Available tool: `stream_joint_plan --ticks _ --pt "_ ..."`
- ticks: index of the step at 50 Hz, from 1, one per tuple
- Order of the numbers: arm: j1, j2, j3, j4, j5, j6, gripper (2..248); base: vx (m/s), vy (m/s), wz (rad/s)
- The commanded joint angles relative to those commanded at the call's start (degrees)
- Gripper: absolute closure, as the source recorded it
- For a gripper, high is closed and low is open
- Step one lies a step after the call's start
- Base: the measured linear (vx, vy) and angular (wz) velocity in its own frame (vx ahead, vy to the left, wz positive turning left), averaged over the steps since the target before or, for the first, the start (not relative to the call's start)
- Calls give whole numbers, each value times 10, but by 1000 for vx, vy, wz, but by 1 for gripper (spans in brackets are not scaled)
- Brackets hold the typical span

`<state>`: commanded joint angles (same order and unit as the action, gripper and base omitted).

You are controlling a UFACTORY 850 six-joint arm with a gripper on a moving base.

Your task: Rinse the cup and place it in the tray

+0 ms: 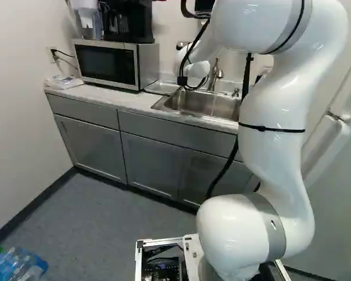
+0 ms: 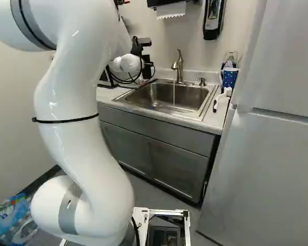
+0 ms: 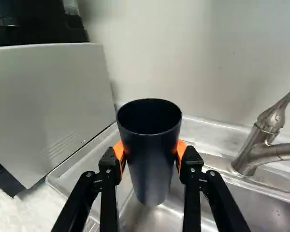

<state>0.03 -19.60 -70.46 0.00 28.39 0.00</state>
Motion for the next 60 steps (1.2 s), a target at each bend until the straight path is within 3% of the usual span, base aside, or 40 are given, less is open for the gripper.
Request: stream_joint_plan --ticks 32,60 --pt "-37 43 87 0 30 0 128 0 0 0" --pt "-69 82 165 0 31 0 128 0 0 0"
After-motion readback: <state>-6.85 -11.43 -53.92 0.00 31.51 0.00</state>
